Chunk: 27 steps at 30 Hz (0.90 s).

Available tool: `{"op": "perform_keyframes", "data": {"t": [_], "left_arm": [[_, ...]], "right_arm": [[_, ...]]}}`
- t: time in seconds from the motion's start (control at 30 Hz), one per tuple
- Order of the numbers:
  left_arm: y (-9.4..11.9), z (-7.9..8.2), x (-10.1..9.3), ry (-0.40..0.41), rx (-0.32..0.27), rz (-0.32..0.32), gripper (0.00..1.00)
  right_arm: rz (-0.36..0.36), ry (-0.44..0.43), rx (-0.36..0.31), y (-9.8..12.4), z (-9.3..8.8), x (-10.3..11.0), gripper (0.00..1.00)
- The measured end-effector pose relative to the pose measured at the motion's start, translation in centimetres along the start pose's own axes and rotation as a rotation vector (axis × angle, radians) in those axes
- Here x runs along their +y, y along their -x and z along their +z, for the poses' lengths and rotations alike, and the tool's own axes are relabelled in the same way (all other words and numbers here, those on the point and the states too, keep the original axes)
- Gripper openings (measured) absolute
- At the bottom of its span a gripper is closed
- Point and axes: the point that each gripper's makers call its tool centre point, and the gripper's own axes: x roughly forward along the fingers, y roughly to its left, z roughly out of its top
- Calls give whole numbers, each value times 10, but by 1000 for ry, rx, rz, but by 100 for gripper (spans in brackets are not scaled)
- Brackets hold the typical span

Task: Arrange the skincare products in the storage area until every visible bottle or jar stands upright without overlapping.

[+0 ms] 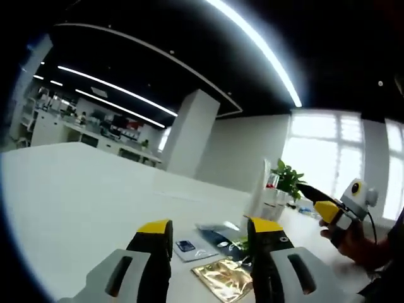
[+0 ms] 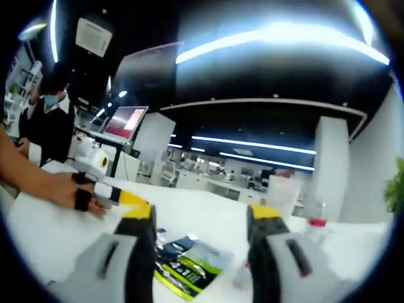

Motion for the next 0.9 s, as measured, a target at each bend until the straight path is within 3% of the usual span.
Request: {"op": "perform_keyframes", "data": {"t": [0.27,0.47,0.57,0.63,0.8,0.9], "left_arm": [[16,-3,-8,-9,4,-7,52],[24,-8,-18,-32,14,-5,54],[28,-7,-18,-34,3,7,65],[32,-8,-19,-31,3,6,65],[43,-9,-19,-38,9,10,69],[49,-14,-22,-53,24,14,73]], "right_arm": [[-42,-73,81,32,-28,-29,85],[-92,-150,124,58,-48,-51,91],[-119,-184,149,72,-58,-64,94],[-133,-208,166,82,-63,-70,97],[-139,-207,191,101,-63,-69,100],[-112,-203,234,109,-72,-65,100]]}}
